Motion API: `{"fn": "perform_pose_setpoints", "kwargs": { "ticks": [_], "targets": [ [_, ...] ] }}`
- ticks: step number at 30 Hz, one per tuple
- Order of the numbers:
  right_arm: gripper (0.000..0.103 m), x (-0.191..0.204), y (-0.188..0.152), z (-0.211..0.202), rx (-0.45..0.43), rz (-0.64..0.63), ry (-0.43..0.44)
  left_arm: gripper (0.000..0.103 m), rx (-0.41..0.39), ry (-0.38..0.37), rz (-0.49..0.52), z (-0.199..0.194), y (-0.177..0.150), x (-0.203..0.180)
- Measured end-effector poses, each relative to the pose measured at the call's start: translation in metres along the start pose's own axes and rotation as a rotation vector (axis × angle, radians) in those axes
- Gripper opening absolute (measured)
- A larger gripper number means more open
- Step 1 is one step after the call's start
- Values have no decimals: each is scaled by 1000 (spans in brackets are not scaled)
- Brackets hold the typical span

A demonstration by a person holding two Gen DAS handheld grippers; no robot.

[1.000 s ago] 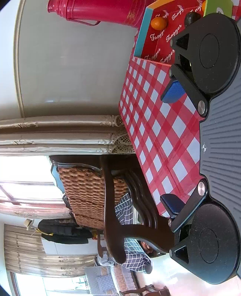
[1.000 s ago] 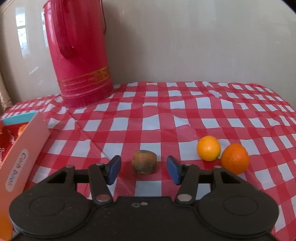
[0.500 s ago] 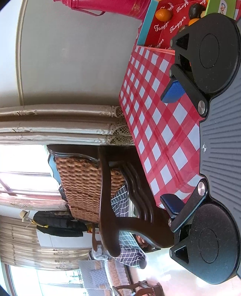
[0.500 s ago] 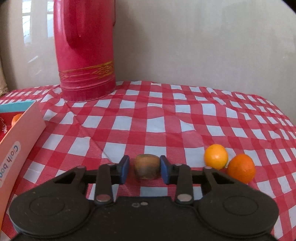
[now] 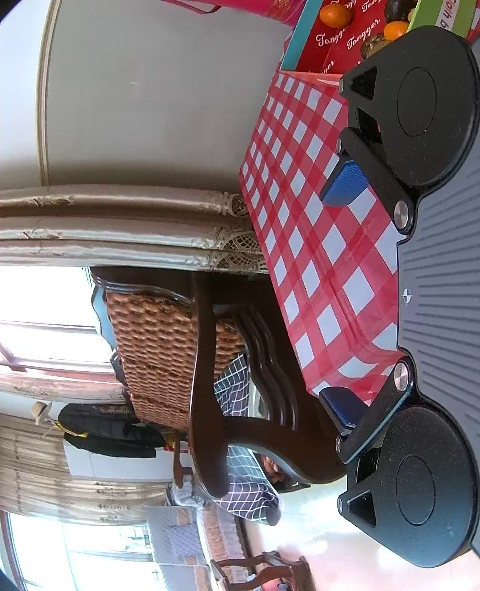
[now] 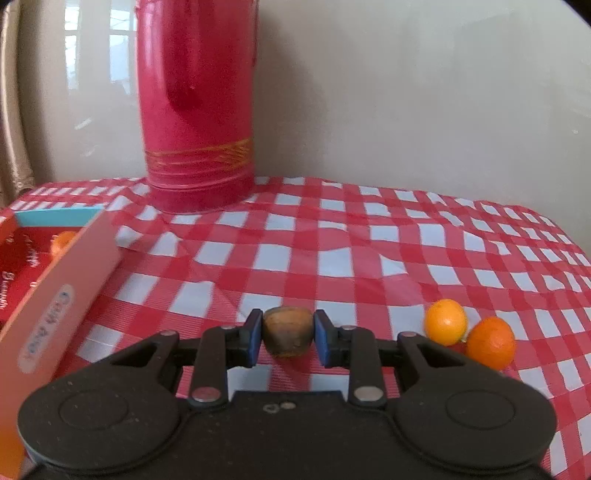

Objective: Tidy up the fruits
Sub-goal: 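Carry the kiwi with the right gripper into the box and release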

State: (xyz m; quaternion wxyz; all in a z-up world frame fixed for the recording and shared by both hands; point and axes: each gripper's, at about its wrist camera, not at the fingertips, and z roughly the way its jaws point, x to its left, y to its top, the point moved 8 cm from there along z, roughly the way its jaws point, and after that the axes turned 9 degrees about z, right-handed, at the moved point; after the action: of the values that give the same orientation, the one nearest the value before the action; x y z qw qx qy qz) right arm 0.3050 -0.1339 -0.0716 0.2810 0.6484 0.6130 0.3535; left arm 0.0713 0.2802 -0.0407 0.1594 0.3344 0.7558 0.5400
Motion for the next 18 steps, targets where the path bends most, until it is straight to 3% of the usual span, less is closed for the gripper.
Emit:
{"fn": "perform_pose_setpoints", "kwargs": {
  "ticks": [18],
  "targets": [
    [21, 113, 3, -50, -33, -111, 304, 103, 22, 1, -52, 3, -4, 15]
  ]
}}
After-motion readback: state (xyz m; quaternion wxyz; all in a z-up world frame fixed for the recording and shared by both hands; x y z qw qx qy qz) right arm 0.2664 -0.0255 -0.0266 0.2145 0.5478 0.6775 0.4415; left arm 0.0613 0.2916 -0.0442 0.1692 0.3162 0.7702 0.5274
